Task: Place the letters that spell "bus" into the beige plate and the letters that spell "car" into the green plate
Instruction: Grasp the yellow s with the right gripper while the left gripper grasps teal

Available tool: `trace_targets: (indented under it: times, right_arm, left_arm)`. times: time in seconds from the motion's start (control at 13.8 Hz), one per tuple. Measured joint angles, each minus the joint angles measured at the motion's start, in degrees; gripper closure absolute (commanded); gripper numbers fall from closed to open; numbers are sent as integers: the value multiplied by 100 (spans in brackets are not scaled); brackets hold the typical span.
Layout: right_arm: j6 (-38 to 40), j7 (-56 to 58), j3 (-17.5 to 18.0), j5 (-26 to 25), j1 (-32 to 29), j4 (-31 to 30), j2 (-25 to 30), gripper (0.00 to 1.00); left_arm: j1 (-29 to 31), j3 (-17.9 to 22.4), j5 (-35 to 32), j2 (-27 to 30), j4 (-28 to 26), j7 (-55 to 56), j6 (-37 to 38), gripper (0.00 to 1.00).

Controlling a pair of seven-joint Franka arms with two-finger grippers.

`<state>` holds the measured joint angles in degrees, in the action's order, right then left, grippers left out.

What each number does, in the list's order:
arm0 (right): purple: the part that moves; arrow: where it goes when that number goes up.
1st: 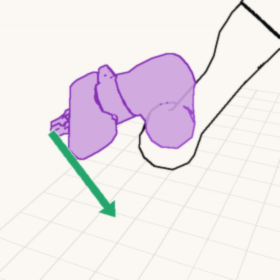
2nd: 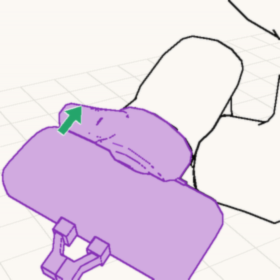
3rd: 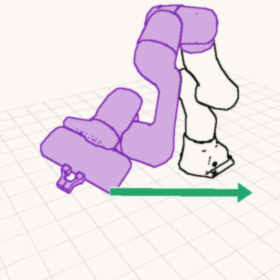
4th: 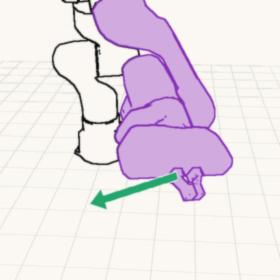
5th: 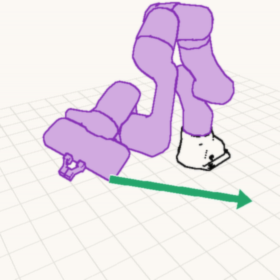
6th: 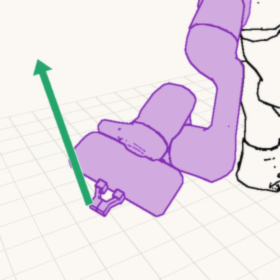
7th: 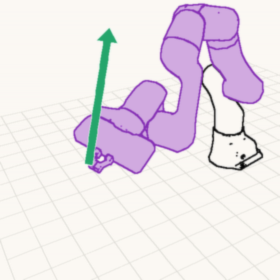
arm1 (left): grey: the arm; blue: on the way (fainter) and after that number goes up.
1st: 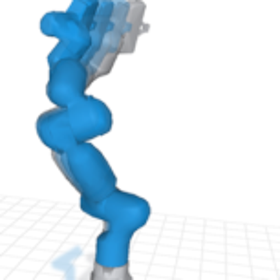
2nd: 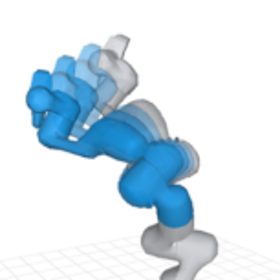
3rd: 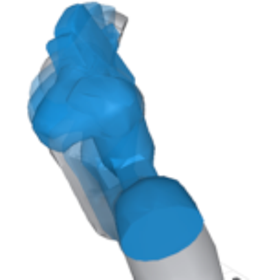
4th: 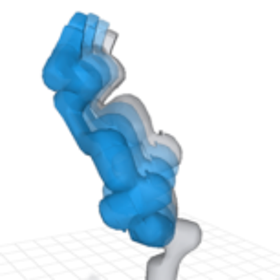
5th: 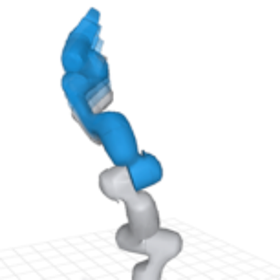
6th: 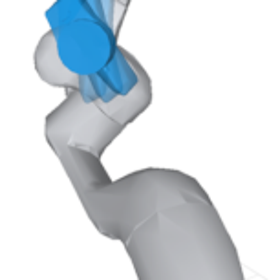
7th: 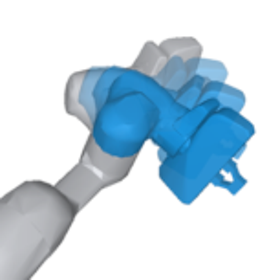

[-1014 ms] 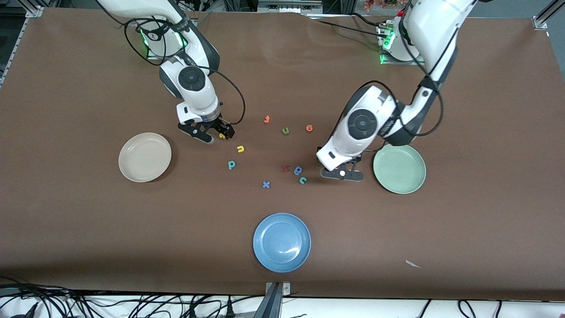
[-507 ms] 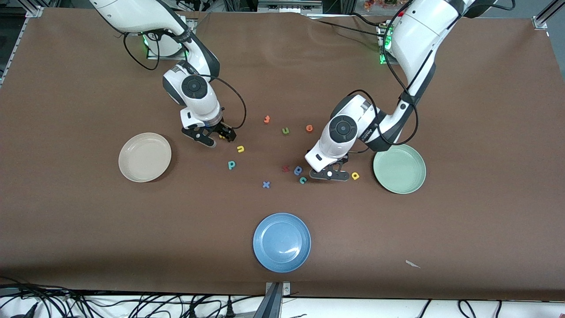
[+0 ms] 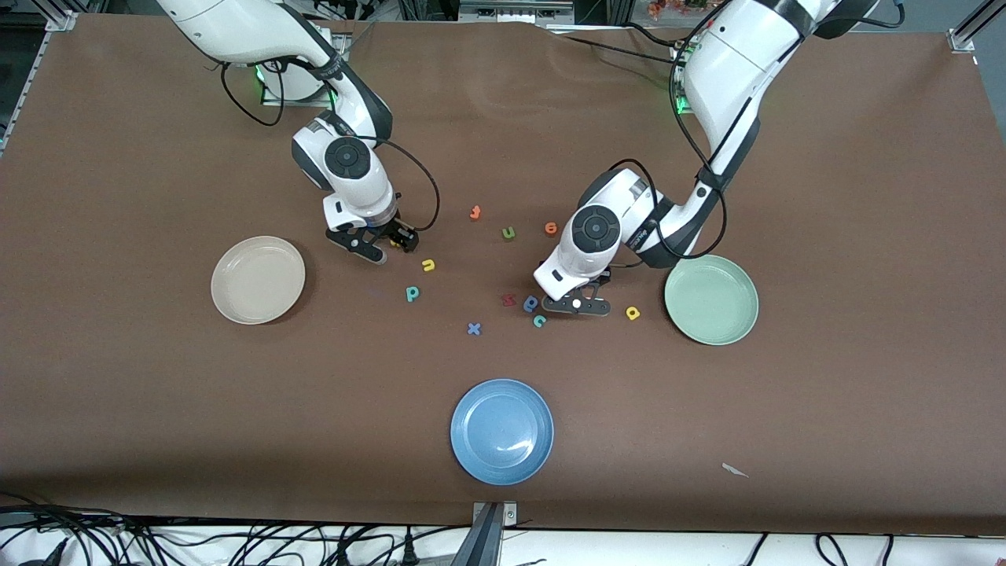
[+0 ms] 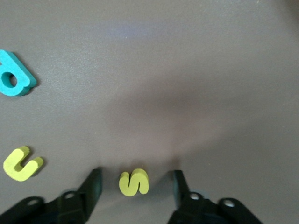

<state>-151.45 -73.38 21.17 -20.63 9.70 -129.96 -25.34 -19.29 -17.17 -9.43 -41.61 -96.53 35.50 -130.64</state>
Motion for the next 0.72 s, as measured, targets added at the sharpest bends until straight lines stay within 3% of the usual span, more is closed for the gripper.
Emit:
trace_targets:
  times: [0.36,0.51,0.72]
  right_arm:
    - [-56,-3,5,0,0,39,-19,76]
    - [-57,-3,5,0,0,56,-19,81]
    - [18,8,-4,-1,-15,131,-28,83]
  left_arm:
    - [0,7,-5,-77,-6,0,-58,40]
    - [1,9,-6,-99,-101,0,-249,61]
    - [6,3,-9,-67,-121,2,-319,76]
